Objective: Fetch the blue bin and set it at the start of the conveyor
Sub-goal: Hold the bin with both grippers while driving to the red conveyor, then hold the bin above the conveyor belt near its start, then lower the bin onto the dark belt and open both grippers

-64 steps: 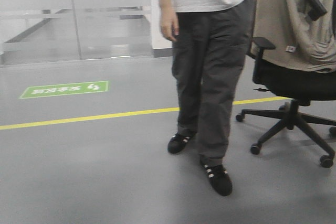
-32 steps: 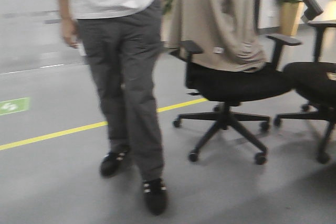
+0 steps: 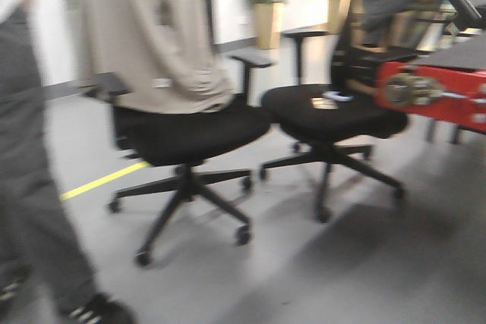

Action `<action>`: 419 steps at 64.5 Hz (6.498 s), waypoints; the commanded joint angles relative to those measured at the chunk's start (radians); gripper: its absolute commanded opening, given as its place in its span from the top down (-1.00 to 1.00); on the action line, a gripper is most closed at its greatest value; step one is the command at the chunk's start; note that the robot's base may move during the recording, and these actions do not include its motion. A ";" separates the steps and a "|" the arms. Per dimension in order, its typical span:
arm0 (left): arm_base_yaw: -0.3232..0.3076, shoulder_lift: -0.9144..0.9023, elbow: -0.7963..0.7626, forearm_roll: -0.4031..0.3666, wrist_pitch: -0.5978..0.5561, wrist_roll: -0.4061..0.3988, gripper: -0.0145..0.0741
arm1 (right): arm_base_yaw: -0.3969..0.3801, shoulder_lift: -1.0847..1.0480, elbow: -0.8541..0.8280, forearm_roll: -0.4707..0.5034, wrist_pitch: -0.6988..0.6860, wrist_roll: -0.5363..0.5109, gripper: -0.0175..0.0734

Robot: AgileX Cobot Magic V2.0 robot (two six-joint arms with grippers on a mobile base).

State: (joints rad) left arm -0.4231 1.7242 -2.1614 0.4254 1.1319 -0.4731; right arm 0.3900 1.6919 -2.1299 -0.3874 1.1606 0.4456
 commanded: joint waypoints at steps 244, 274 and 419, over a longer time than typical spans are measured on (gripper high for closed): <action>0.000 -0.012 -0.005 0.049 -0.029 -0.001 0.92 | 0.001 -0.016 -0.010 -0.031 -0.027 -0.009 0.95; 0.000 -0.012 -0.005 0.049 -0.051 -0.001 0.92 | 0.001 -0.016 -0.010 -0.031 -0.032 -0.009 0.95; 0.012 0.249 0.411 0.073 -0.348 -0.159 -0.20 | -0.130 0.227 0.455 0.047 -0.346 0.140 -0.17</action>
State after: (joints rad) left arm -0.4069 1.9886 -1.7439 0.4991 0.7813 -0.6210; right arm 0.2629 1.9489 -1.6685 -0.3246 0.8174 0.5942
